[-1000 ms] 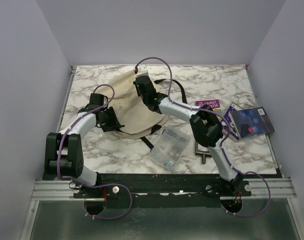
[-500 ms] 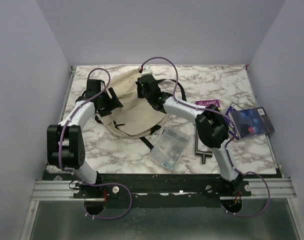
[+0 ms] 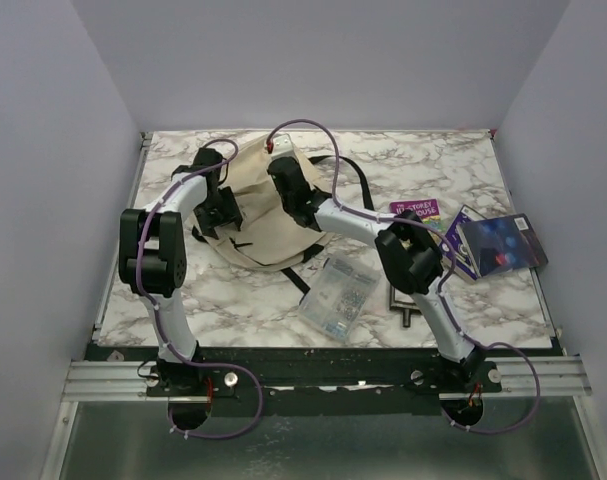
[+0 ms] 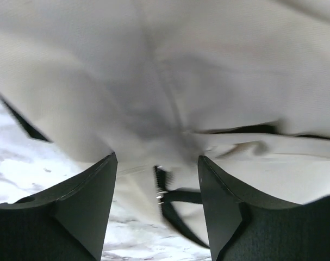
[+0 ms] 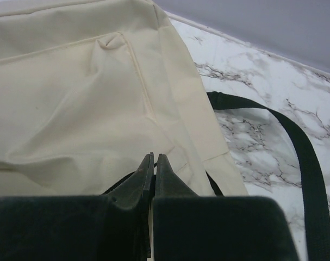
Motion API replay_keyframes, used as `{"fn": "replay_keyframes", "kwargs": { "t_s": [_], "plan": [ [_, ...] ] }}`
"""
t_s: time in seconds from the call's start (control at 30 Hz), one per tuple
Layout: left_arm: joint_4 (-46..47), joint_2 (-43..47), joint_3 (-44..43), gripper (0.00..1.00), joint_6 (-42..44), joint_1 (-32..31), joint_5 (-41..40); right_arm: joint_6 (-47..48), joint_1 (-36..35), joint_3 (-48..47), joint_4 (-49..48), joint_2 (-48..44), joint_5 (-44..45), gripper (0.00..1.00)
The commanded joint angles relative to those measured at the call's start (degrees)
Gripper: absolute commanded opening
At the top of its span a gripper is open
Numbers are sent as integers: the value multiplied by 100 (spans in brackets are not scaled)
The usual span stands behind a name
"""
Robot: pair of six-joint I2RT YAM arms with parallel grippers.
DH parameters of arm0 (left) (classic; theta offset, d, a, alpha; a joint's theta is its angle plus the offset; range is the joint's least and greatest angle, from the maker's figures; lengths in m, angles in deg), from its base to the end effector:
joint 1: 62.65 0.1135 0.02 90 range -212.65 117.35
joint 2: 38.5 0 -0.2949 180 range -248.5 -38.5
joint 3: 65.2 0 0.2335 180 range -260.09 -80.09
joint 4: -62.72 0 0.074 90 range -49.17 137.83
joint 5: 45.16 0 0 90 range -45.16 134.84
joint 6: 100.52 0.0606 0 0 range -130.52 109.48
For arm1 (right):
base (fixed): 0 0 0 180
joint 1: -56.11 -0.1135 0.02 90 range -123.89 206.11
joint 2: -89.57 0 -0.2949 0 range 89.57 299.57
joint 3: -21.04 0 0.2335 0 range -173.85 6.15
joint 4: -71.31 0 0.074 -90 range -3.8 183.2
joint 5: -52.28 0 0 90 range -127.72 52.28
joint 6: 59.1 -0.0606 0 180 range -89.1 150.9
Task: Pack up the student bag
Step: Zip the student bag at the center of the board.
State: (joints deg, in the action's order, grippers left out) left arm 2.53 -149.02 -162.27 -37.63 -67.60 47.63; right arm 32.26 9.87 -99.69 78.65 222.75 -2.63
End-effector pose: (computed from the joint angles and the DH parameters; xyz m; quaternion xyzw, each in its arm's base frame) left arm 0.3867 -0.0364 0.2063 -0.1868 0.9718 -0.0624 0.1301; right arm 0.4167 0.3848 0.2364 -0.1562 0.7837 -0.0186 0.6009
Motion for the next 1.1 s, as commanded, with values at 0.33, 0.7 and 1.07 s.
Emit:
{"fn": "replay_keyframes", "kwargs": {
  "t_s": [0.33, 0.7, 1.07],
  "plan": [
    [783, 1478, 833, 81, 341, 173, 610, -1296, 865, 289, 160, -75, -2515, 0],
    [546, 1324, 1008, 98, -1232, 148, 1342, -2557, 851, 913, -2, -973, -4019, 0],
    [1527, 2468, 2906, 98, -3163, -262, 1371, -2598, 825, 1052, 94, -1243, -3920, 0]
  ]
}}
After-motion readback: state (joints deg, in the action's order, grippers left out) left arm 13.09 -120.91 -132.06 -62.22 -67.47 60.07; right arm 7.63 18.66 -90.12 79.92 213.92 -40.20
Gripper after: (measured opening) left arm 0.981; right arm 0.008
